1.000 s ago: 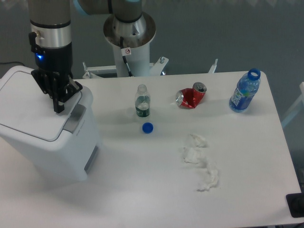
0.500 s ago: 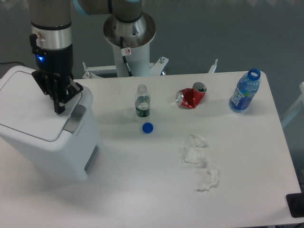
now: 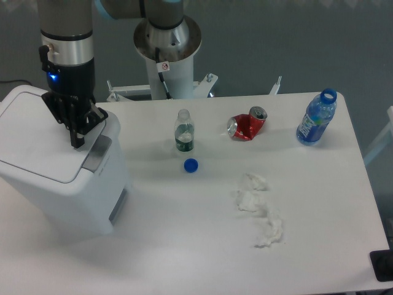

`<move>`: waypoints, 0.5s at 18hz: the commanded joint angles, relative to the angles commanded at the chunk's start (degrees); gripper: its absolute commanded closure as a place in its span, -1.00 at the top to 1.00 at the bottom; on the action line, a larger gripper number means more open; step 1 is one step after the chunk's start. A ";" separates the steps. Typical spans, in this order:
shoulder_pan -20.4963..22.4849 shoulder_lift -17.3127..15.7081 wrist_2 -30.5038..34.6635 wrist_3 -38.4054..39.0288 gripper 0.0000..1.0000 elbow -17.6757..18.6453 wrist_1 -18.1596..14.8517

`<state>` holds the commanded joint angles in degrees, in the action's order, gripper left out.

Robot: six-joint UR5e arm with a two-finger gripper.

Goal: Close the trash can

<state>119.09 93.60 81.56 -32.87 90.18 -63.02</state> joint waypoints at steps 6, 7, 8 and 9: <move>0.00 0.17 0.09 0.09 -1.00 0.00 0.00; 0.00 0.18 0.00 0.09 -1.00 0.00 0.00; 0.00 0.26 0.09 0.09 -1.00 0.00 0.00; 0.00 0.35 0.09 0.09 -1.00 0.00 0.00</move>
<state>119.09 93.95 81.65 -32.78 90.18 -63.02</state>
